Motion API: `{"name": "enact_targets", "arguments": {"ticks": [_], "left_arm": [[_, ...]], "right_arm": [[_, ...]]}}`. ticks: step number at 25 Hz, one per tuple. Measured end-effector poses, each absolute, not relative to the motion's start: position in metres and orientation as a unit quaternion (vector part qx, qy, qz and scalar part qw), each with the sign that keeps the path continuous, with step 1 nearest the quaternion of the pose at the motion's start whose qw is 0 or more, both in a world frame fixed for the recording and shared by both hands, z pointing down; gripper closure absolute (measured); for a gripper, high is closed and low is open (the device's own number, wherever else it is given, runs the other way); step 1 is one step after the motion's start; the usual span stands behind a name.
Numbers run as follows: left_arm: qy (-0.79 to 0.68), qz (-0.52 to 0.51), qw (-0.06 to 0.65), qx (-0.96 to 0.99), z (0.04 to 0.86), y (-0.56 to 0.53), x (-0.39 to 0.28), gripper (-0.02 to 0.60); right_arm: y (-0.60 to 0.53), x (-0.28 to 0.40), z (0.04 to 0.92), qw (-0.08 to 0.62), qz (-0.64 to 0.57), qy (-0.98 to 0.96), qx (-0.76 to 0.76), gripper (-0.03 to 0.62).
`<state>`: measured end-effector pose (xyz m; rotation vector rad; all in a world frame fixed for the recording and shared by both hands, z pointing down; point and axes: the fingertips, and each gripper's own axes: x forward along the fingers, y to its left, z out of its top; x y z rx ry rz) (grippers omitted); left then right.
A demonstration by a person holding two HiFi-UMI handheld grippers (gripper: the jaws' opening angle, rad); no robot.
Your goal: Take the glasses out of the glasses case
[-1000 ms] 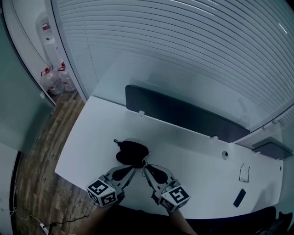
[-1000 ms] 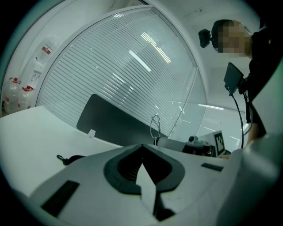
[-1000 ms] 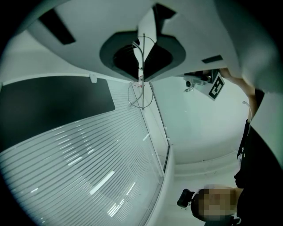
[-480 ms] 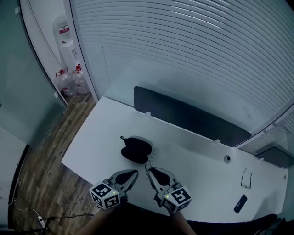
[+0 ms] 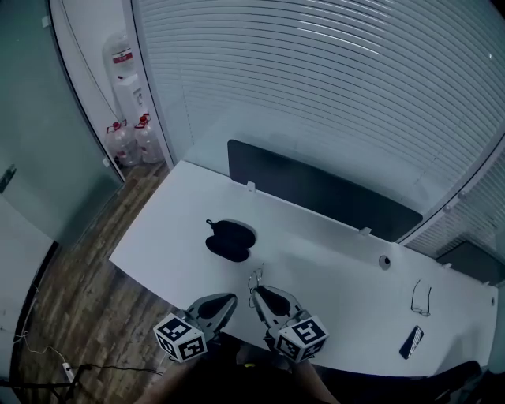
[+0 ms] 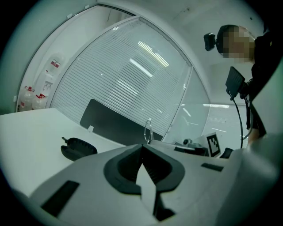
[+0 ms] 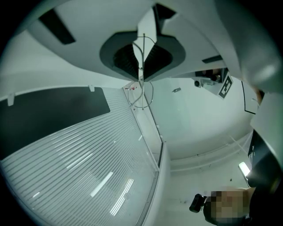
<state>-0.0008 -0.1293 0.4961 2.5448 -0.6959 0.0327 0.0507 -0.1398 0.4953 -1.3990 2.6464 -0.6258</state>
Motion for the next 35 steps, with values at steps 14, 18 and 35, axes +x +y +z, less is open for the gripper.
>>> {"name": "enact_targets", "arguments": {"ticks": [14, 18, 35], "left_arm": [[-0.286, -0.007, 0.252, 0.924, 0.502, -0.034, 0.001, 0.578], [-0.287, -0.005, 0.247, 0.926, 0.499, -0.019, 0.005, 0.578], [-0.311, -0.007, 0.252, 0.916, 0.502, 0.031, -0.004, 0.578]], "right_arm": [[-0.051, 0.051, 0.498, 0.039, -0.215, 0.875, -0.432, 0.549], [-0.036, 0.052, 0.494, 0.046, -0.216, 0.878, -0.424, 0.549], [0.021, 0.035, 0.501, 0.039, -0.239, 0.895, -0.374, 0.549]]}}
